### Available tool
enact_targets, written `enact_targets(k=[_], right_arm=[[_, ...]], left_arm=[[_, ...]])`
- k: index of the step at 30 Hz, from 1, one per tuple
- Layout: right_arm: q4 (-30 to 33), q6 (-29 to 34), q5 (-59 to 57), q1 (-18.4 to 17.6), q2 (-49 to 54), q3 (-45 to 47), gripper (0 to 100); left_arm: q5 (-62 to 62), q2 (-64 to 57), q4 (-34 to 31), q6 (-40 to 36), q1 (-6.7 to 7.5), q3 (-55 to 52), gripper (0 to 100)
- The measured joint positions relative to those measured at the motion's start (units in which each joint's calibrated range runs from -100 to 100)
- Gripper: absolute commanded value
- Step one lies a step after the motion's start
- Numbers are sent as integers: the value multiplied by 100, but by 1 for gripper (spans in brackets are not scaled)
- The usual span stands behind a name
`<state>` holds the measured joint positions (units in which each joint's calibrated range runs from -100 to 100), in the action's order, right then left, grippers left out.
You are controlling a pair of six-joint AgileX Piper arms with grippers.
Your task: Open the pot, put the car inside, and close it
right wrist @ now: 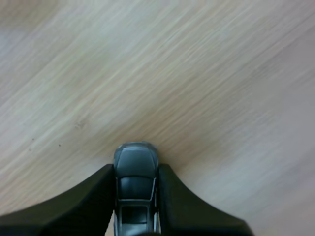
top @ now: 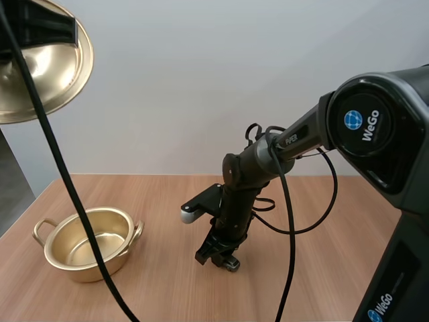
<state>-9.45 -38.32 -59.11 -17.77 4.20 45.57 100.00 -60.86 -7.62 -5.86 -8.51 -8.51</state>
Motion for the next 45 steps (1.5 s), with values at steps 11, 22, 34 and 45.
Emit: enact_targets(k=[11, 22, 34, 45], right_arm=[[-1518, -1093, -1469, 0, 1026, -1155, 0], [-2685, -2049, -1510, -438, 1013, -1170, 0], [-2065, -2004, 429, -1357, 447, -1343, 0], [-1862, -1874, -87, -1374, -561, -2787, 0]], left_arm=[[0, -1309, -69, 437, 0, 404, 0], [0, -1879, -1181, 343, 0, 404, 0], [0, -1867, -1160, 343, 0, 404, 0], [0, -1867, -1160, 343, 0, 404, 0]])
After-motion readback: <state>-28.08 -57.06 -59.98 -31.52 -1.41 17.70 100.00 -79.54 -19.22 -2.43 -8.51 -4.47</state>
